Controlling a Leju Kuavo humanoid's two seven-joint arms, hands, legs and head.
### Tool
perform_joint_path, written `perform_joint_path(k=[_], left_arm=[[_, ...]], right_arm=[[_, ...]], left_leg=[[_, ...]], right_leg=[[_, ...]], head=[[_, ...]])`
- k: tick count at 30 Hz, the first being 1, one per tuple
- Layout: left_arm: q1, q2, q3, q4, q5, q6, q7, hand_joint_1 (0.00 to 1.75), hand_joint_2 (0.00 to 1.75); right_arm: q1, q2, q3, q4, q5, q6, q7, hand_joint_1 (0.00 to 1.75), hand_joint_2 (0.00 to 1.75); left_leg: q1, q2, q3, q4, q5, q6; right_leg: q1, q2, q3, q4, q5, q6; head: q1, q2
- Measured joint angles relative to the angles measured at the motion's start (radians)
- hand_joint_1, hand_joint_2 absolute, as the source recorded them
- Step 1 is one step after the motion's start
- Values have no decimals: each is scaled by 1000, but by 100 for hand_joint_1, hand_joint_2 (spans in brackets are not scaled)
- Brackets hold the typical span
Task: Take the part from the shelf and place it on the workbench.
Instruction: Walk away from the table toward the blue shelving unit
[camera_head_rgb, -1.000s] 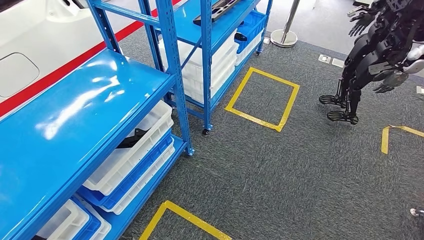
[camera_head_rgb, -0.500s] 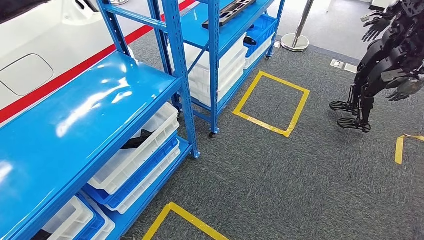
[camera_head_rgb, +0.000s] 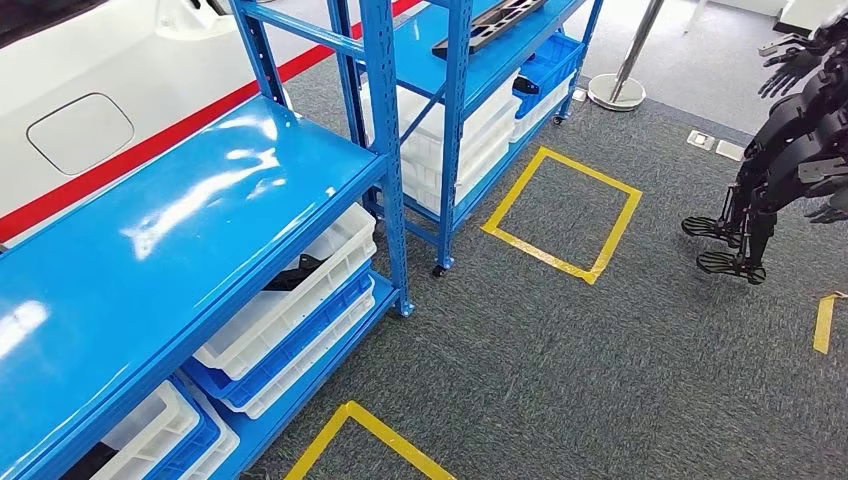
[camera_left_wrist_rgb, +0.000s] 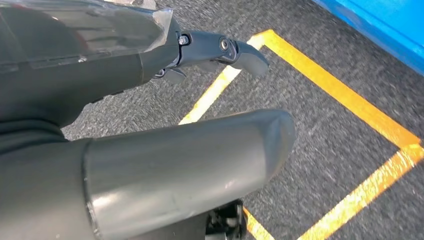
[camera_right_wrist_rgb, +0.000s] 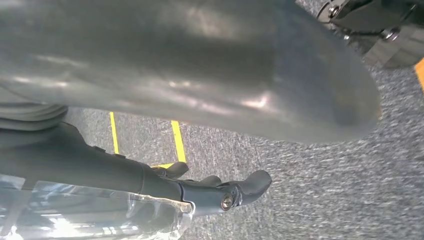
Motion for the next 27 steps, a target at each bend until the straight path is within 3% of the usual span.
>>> perform_joint_path(k=[2, 3, 5, 7, 8, 10, 12, 15, 17, 19, 21, 22, 23, 25, 27], left_arm=[[0, 0, 1, 0, 0, 4, 0, 0, 0], [-1, -1, 2, 0, 0, 6, 0, 0, 0], [-1, -2, 2, 0, 0, 8, 0, 0, 0], [0, -3, 4, 0, 0, 8, 0, 0, 0], [1, -3, 5, 0, 0, 9, 0, 0, 0], [1, -4, 7, 0, 0, 9, 0, 0, 0], [1, -4, 9, 0, 0, 9, 0, 0, 0], [2, -3, 10, 0, 0, 10, 0, 0, 0], [4, -2, 10, 0, 0, 10, 0, 0, 0], [2, -2, 10, 0, 0, 10, 0, 0, 0], [2, -2, 11, 0, 0, 10, 0, 0, 0], [3, -2, 11, 0, 0, 10, 0, 0, 0], [4, -2, 11, 0, 0, 10, 0, 0, 0], [5, -1, 12, 0, 0, 11, -2, 0, 0], [2, -1, 13, 0, 0, 10, -7, 0, 0]], right_arm=[[-1, 0, 0, 0, 3, 0, 0, 0, 0], [-1, 0, 0, -1, 4, 0, 0, 0, 0], [0, 0, 0, -1, 8, 0, 1, 0, 0], [2, -1, 0, -1, 9, 0, 3, 0, 0], [3, -1, 0, -1, 10, 0, 4, 0, 0], [2, -3, 0, -1, 10, 0, 4, 0, 0], [1, -3, 0, -1, 11, 1, 4, 0, 0], [-3, -1, 0, -1, 11, 1, 4, 0, 0], [-4, -2, -1, -1, 11, 2, 4, 0, 0], [-4, -2, -1, -1, 11, 2, 4, 0, 0], [-2, -1, -1, -1, 12, 2, 4, 0, 0], [-1, -1, -1, -1, 12, 2, 4, 0, 44], [-1, -2, -1, -1, 14, 2, 4, 0, 87], [-2, -1, -1, -1, 17, 2, 4, 0, 175], [-3, 0, -1, -1, 19, 2, 4, 0, 175]], left_leg=[[3, -13, 5, -9, 6, 13], [6, -18, 8, -12, 9, 18], [7, -31, 8, -12, 9, 24], [7, -49, 9, -12, 8, 24], [8, -58, 10, -11, 8, 23], [10, -77, 14, -9, 4, 17], [6, -91, 13, -1, -3, 7], [5, -102, 9, 1, -5, -5], [9, -88, 1, 20, -21, -14], [10, -55, -43, 114, -76, -22], [12, -37, -114, 253, -135, -29], [12, -34, -137, 293, -144, -30], [13, -32, -142, 298, -133, -29], [14, -21, -94, 195, -68, -24], [10, 8, -27, 63, -17, -16]], right_leg=[[-2, 11, -11, 29, -19, 7], [-1, 24, -32, 73, -40, 6], [-2, 45, -99, 212, -97, 0], [-3, 52, -151, 301, -117, 5], [-5, 53, -148, 285, -100, 14], [-11, 66, -93, 151, -35, 33], [-15, 84, -42, 37, 10, 34], [-13, 82, -32, 16, 19, 11], [-16, 73, -31, 14, 21, -3], [-17, 61, -30, 12, 20, -17], [-13, 45, -30, 13, 18, -25], [-12, 38, -30, 13, 17, -26], [-11, 31, -29, 13, 17, -26], [-11, 20, -26, 13, 15, -25], [-6, 11, -22, 13, 11, -19]], head=[[1, 0], [3, 0], [5, 0], [6, 0], [6, 0], [7, 0], [7, 0], [4, 0], [2, 0], [-1, 0], [-2, 0], [-2, 0], [-2, 0], [-2, 0], [-2, 0]])
